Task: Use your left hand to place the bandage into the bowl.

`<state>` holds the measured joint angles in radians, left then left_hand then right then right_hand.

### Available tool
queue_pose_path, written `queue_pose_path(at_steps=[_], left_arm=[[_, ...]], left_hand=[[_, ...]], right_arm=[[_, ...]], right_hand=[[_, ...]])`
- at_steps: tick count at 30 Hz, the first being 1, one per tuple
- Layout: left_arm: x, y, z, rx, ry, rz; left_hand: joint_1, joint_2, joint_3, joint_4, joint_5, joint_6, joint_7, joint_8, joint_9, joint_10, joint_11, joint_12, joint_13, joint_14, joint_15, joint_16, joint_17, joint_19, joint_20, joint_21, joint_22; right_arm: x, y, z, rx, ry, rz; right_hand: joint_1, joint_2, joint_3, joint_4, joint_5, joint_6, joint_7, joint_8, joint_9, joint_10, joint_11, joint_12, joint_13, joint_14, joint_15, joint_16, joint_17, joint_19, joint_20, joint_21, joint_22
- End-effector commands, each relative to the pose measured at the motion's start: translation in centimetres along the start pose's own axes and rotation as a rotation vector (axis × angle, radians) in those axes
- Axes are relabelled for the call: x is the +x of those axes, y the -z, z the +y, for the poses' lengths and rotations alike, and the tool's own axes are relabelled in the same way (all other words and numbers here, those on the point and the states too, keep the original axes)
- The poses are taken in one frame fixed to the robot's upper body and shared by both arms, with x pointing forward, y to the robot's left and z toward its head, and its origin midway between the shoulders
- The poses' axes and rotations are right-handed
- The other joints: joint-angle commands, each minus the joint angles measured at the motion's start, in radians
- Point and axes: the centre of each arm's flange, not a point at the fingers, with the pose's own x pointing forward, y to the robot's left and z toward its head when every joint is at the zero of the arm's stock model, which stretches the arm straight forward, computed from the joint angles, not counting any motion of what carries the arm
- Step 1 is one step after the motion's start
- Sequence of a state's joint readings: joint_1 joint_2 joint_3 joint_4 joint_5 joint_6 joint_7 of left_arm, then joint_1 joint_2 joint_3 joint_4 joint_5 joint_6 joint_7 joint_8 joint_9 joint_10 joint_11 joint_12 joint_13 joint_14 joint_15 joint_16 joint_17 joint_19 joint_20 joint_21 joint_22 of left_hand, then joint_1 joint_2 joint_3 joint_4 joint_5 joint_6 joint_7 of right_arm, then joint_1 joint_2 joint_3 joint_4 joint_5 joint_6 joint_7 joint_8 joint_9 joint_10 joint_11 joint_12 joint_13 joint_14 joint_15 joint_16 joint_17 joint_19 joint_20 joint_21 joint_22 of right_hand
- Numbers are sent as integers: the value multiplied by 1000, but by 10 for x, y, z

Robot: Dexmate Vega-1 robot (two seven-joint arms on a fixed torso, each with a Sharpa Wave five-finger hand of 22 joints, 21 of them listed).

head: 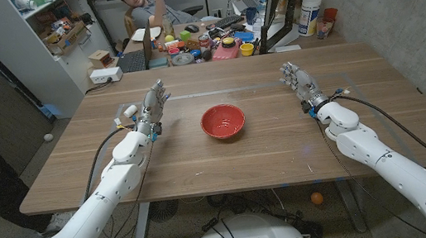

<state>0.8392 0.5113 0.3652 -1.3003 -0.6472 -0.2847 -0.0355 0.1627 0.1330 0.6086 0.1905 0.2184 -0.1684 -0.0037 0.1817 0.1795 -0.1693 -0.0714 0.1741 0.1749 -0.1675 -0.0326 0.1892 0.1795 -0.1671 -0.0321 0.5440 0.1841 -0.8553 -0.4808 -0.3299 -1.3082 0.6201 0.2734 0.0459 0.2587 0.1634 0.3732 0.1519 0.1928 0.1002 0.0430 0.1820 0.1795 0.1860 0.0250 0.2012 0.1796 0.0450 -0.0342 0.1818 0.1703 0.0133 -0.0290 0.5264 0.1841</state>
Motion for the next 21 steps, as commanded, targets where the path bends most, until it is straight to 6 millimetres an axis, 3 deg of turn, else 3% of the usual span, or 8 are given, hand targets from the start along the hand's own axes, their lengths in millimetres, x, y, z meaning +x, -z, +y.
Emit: queue_pose_path(at_steps=[1, 21], left_arm=[[0, -3, 1, 9, 3, -3], [-2, -3, 2, 9, 0, -3]], left_hand=[[6, 74, 9, 0, 2, -100, 2, 5, 3, -153, -4, 5, 4, -154, -28, 7, 5, -85, -93, 5, 3], [2, 74, 17, -1, -5, -104, -2, 6, 3, -153, -7, 7, 4, -153, -31, 9, 5, -85, -92, 5, 4]], right_arm=[[-2, 1, 1, 0, -2, -3], [-5, 2, 0, 1, -1, 1]], right_hand=[[8, 35, 12, -1, 6, 8, 3, 7, 2, 6, -1, 7, 2, 8, -14, 7, 5, 1, -51, 5, 5], [9, 35, 24, -1, 5, 7, 2, 6, 2, 6, -1, 6, 1, 9, -15, 7, 6, 3, -51, 4, 5]])
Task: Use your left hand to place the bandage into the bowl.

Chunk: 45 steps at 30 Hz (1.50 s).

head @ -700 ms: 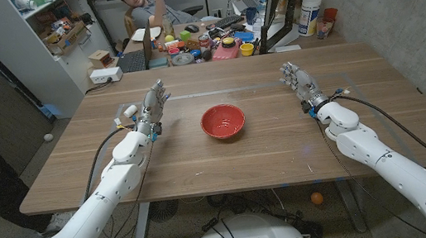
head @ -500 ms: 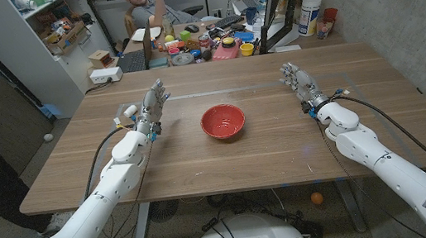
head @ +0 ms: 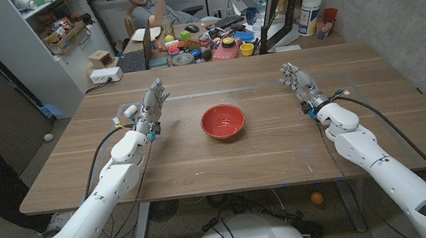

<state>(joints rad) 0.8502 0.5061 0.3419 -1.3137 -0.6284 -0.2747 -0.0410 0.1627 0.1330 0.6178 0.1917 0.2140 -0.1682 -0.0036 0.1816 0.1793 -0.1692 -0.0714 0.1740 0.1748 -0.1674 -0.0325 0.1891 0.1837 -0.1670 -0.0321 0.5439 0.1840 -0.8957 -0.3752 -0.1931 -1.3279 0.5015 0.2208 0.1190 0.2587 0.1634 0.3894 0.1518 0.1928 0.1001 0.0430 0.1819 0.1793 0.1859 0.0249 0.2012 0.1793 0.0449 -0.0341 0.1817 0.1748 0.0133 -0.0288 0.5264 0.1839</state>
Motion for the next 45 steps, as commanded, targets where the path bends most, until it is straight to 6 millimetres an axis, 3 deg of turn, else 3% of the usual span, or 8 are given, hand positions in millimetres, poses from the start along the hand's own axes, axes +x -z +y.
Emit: queue_pose_path(at_steps=[1, 21, 24, 25, 27, 38, 41, 45], left_arm=[[-1, 1, 0, -1, 3, 2], [-2, -2, 5, 62, -20, -15], [-5, -17, 12, 277, -94, -52], [-7, -23, 14, 350, -122, -62], [-9, -33, 17, 430, -162, -74], [-13, -59, 37, 651, -208, -84], [-13, -68, 47, 707, -227, -105], [-15, -83, 61, 804, -253, -126]], left_hand=[[2, 74, 8, -2, -1, -104, -3, 6, 4, -154, -6, 7, 4, -154, -31, 9, 1, -86, -92, 5, 4], [-2, 74, 15, -2, -6, -103, -6, 8, 4, -149, -8, 10, 5, -153, -32, 11, 1, -85, -90, 5, 4], [23, 32, 10, -47, -13, -83, -72, 19, 6, -116, -20, 21, 5, -129, 19, 9, -9, -58, -11, 13, 1], [51, -1, 4, -83, -16, -16, -128, 39, 7, -19, -21, 45, 8, -51, 73, 20, -8, -27, 65, 16, -1], [70, -16, 3, -105, -15, 18, -149, 46, 8, 33, -21, 55, 10, -4, 77, 25, -7, -2, 112, 20, -1], [115, -32, 10, -152, -16, 27, -181, 41, 9, 39, -17, 45, 13, 30, 82, 17, -7, 12, 120, 15, -2], [140, -40, 10, -181, -20, 43, -213, 42, 10, 69, -29, 50, 16, 105, 63, 34, 1, 45, 134, 21, 0], [140, -33, 7, -179, -22, 48, -216, 40, 11, 93, -30, 54, 18, 163, 47, 52, 13, 68, 125, 27, 3]], right_arm=[[-1, 2, -2, 0, 1, 6], [3, 2, 1, 2, -5, 6], [3, 3, 1, 3, -4, 7], [3, 3, 1, 3, -4, 8], [2, 3, 1, 2, -2, 7], [2, 6, 0, 7, -3, 10], [2, 7, 1, 7, -8, 13], [2, 11, 6, 5, -30, 27]], right_hand=[[9, 35, 8, -1, 5, 7, 2, 6, 2, 6, -1, 6, 2, 9, -15, 7, 2, 3, -52, 4, 5], [8, 34, 17, -2, 4, 7, 2, 5, 2, 6, -3, 5, 2, 9, -16, 7, 2, 4, -52, 2, 5], [8, 34, 18, -2, 4, 8, 1, 5, 2, 6, 0, 5, 2, 10, -17, 7, 2, 4, -51, 2, 5], [8, 34, 19, -2, 4, 8, 2, 5, 2, 6, -1, 5, 2, 10, -16, 7, 2, 4, -52, 2, 5], [8, 34, 20, -2, 4, 7, 2, 5, 2, 6, -1, 5, 2, 10, -15, 7, 2, 4, -52, 2, 5], [8, 33, 24, -3, 4, 7, 1, 5, 2, 7, 1, 5, 2, 10, -16, 7, 2, 4, -51, 1, 5], [8, 33, 24, -3, 3, 7, 2, 5, 2, 7, -1, 5, 2, 10, -15, 7, 2, 4, -51, 0, 5], [7, 32, 25, -3, 3, 8, 2, 5, 3, 8, 2, 5, 2, 10, -14, 7, 2, 5, -51, 0, 5]])
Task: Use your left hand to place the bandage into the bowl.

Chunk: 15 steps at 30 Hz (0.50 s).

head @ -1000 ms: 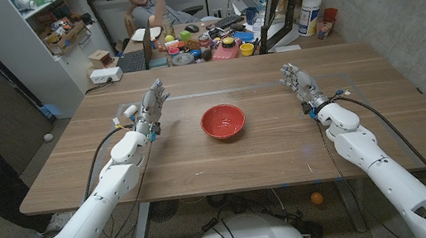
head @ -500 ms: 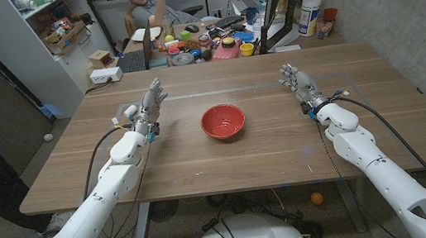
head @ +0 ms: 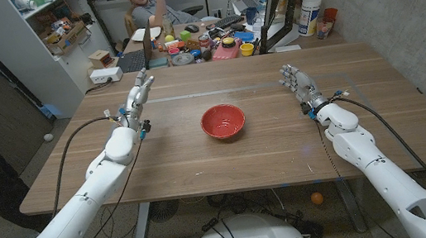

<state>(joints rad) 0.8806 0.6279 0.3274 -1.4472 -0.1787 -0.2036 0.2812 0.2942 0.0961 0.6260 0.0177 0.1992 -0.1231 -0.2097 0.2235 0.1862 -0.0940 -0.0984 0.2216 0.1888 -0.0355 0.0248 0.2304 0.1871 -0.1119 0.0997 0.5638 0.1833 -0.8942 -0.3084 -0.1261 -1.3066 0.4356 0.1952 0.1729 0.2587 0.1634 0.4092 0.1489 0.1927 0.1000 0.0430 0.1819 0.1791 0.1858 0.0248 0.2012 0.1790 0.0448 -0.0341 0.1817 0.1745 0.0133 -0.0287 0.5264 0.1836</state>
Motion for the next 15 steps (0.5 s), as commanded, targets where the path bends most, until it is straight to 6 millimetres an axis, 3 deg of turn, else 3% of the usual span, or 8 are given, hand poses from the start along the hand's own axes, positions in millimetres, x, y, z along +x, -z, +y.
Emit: queue_pose_path(at_steps=[1, 10, 15], left_arm=[[4, -19, 50, 295, -93, -64], [5, -45, 94, 518, -130, -61], [9, -56, 108, 602, -141, -60]], left_hand=[[9, 4, -2, -6, -7, 4, -10, -1, 4, 18, -4, 7, 4, 31, -11, 11, 10, 13, -9, 7, 4], [18, 0, -2, -16, -8, -3, -11, -6, 5, 13, -1, 1, 6, 3, -12, -5, 13, -6, -11, -2, 5], [23, -6, -5, -23, -8, -14, -11, -11, 5, 2, 1, -5, 7, -7, -18, -11, 14, -13, -11, -6, 5]], right_arm=[[0, 6, 7, -2, -32, 19], [2, 7, 14, -6, -59, 20], [2, 6, 15, -5, -64, 16]], right_hand=[[7, 32, 6, 0, 3, 8, 2, 5, 3, 8, 2, 6, 2, 10, -14, 7, 2, 5, -51, 0, 6], [6, 31, 7, 0, 3, 8, 1, 5, 3, 8, 0, 5, 2, 10, -12, 7, 2, 6, -51, 0, 6], [6, 31, 8, 0, 2, 8, 2, 5, 3, 9, 2, 6, 2, 10, -11, 7, 2, 6, -50, 0, 6]])
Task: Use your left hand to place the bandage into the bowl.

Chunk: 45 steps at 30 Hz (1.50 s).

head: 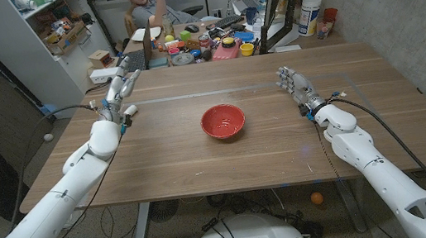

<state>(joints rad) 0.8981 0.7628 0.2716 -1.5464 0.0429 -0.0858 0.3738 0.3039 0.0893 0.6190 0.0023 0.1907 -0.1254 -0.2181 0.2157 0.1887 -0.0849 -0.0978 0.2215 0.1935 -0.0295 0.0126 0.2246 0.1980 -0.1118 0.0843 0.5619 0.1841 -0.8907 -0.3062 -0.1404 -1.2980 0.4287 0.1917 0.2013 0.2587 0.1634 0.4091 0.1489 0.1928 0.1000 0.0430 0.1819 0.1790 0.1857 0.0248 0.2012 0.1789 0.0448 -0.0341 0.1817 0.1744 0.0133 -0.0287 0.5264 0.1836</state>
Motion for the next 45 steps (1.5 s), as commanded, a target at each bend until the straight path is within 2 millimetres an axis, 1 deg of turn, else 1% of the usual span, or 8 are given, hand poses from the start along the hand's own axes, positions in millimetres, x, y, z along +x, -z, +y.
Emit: queue_pose_path(at_steps=[1, 8, 13, 19, 22, 27, 40, 45], left_arm=[[14, -15, 58, 292, -52, -18], [24, -24, 75, 418, -59, -23], [36, -25, 87, 463, -60, -5], [45, -32, 94, 545, -41, 6], [49, -34, 95, 568, -30, 10], [53, -36, 95, 597, -7, 20], [57, -39, 90, 663, 59, 38], [59, -37, 89, 688, 127, 64]], left_hand=[[14, 0, 2, -8, 1, -12, -3, -3, 3, -9, 0, -5, 2, -13, -5, -5, 4, -14, 6, -5, 4], [23, -5, 2, -20, 2, -9, -3, -1, 4, -5, -7, -5, 3, -14, -16, -8, 3, -16, 7, -7, 5], [62, -30, 0, -64, 6, 4, -3, 5, 7, 17, -20, 2, 4, -5, -31, -13, -2, 5, -15, -5, 3], [100, -60, -5, -106, 8, 19, -2, 11, 9, 23, -22, 1, 4, -1, -32, -17, -6, 17, -18, -8, 1], [136, -91, -10, -143, 14, 27, -2, 14, 9, 20, -20, -2, 4, 1, -33, -21, -7, 28, -21, -11, -1], [170, -120, -19, -165, 20, 29, -2, 14, 9, 11, -10, -8, 4, -9, -35, -27, -7, 24, -26, -20, -1], [215, -165, -38, -179, 29, 22, -2, 10, 9, 0, 6, -13, 4, -13, -32, -30, -7, 39, -24, -24, -1], [246, -199, -55, -180, 37, 6, -1, 4, 9, -31, 21, -23, 5, -34, -20, -36, -6, 35, -20, -34, 0]], right_arm=[[1, 1, 7, -1, -27, 1], [0, 0, 7, -2, -25, -5], [-2, -1, 7, 0, -21, -10], [-4, -2, 7, -1, -17, -14], [-5, -2, 6, 0, -15, -15], [-7, -2, 6, 0, -13, -18], [-9, -3, 5, 2, -10, -26], [-8, -4, 4, 3, -9, -28]], right_hand=[[6, 31, 9, 0, 2, 8, 2, 5, 3, 10, 3, 6, 2, 11, -12, 7, 2, 6, -50, 0, 6], [5, 30, 9, -1, 2, 8, 2, 5, 3, 10, 3, 6, 2, 11, -10, 7, 2, 7, -49, -1, 6], [4, 29, 10, -1, 1, 9, 2, 6, 3, 11, 4, 6, 2, 12, -10, 7, 3, 7, -49, -1, 6], [2, 28, 10, 0, 1, 10, 2, 5, 3, 12, 3, 6, 2, 13, -8, 8, 3, 8, -49, -2, 6], [1, 28, 10, 0, 1, 10, 2, 6, 3, 12, 4, 7, 2, 13, -8, 8, 3, 8, -48, -2, 6], [0, 28, 10, 0, 0, 11, 2, 6, 3, 13, 4, 7, 2, 15, -7, 9, 3, 7, -47, -3, 6], [-4, 27, 10, 1, -1, 15, 1, 7, 3, 16, 4, 7, 2, 17, -4, 9, 3, 8, -44, -3, 6], [-5, 26, 10, 1, -1, 15, 2, 7, 3, 17, 3, 8, 2, 17, -4, 9, 4, 9, -44, -3, 6]])
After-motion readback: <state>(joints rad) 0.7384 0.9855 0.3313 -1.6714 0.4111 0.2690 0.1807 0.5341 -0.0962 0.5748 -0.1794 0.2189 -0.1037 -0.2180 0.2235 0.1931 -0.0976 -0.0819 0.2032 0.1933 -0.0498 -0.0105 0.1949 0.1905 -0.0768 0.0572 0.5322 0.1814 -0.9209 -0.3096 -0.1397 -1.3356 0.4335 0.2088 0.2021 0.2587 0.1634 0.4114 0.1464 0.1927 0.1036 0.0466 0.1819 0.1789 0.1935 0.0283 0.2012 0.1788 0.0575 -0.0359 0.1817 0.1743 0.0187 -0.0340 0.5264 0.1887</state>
